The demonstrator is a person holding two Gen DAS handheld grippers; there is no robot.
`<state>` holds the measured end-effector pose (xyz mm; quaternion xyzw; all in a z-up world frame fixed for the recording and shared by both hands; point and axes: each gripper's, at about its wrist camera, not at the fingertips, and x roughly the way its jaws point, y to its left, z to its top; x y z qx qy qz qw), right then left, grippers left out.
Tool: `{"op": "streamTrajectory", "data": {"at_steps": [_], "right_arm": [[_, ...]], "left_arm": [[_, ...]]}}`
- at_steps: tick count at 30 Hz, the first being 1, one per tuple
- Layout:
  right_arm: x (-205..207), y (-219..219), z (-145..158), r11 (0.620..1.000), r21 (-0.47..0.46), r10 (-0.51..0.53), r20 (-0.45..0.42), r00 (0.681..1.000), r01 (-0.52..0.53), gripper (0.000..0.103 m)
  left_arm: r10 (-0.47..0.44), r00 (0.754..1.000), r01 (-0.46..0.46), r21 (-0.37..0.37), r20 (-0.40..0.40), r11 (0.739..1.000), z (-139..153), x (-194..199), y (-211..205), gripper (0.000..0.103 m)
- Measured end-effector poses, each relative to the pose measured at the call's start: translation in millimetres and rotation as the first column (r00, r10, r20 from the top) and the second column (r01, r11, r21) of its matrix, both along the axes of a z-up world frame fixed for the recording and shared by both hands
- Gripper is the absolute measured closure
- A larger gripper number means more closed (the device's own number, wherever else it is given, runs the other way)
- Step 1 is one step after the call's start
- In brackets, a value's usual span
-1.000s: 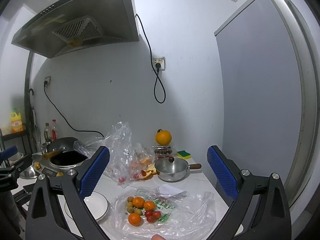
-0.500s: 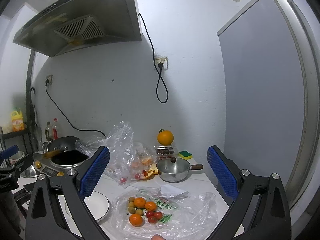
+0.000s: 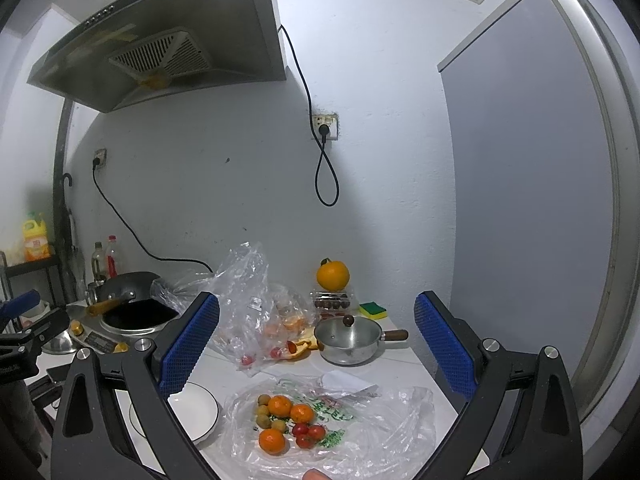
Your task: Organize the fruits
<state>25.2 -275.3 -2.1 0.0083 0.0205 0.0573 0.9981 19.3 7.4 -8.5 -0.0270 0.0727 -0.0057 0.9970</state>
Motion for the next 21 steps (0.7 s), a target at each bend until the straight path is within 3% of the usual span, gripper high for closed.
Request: {"op": "streamTrajectory", "data": {"at_steps": [21], "right_arm": [[13, -7, -3, 1.000, -0.008, 0.016, -0.009, 1.000, -0.016, 0.003]], "left_arm": [[-0.021, 0.999, 0.022, 0.039, -0.037, 0.999, -7, 26, -28, 0.000]]}}
